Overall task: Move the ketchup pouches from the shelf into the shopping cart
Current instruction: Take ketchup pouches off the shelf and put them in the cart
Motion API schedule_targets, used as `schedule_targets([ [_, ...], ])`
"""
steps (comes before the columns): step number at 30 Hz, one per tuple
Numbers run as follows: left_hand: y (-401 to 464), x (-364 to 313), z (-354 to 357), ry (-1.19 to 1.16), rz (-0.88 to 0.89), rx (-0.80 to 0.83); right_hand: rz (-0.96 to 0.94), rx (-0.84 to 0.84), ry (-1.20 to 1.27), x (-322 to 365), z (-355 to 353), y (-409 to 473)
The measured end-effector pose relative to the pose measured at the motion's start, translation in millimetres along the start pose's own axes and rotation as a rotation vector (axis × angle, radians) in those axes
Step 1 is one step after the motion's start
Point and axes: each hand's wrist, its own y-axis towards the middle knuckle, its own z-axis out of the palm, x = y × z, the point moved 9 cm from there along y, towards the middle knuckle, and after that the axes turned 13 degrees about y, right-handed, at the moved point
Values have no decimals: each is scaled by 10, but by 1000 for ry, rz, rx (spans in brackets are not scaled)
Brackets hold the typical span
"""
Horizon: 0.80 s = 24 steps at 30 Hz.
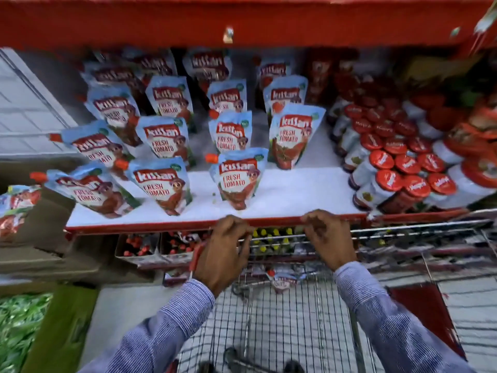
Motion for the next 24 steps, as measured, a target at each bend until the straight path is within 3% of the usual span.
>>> schedule_targets([
  [3,-213,-35,899,-26,-25,280,104,131,-244,-763,144,-313],
  [6,-371,4,1744,-8,-106,546,384,357,-451,-1710,383,-636],
  [9,-419,40,2389,3,-139,629,463,572,-483,-2313,680,-894],
  [11,-449,66,2720,44,-138,677,433,621,-476,-2489,835,-939],
  [14,-468,96,2995,59,-157,674,369,584,-472,-2631,930,-918],
  [18,-442,85,2850,108,-201,636,306,549,-455,-2447,901,-910],
  [21,-429,-96,2406,125,-157,582,226,454,-378,-2024,660,-871],
  [24,-384,-357,1713,116,-78,428,144,331,-249,-1415,277,-797],
])
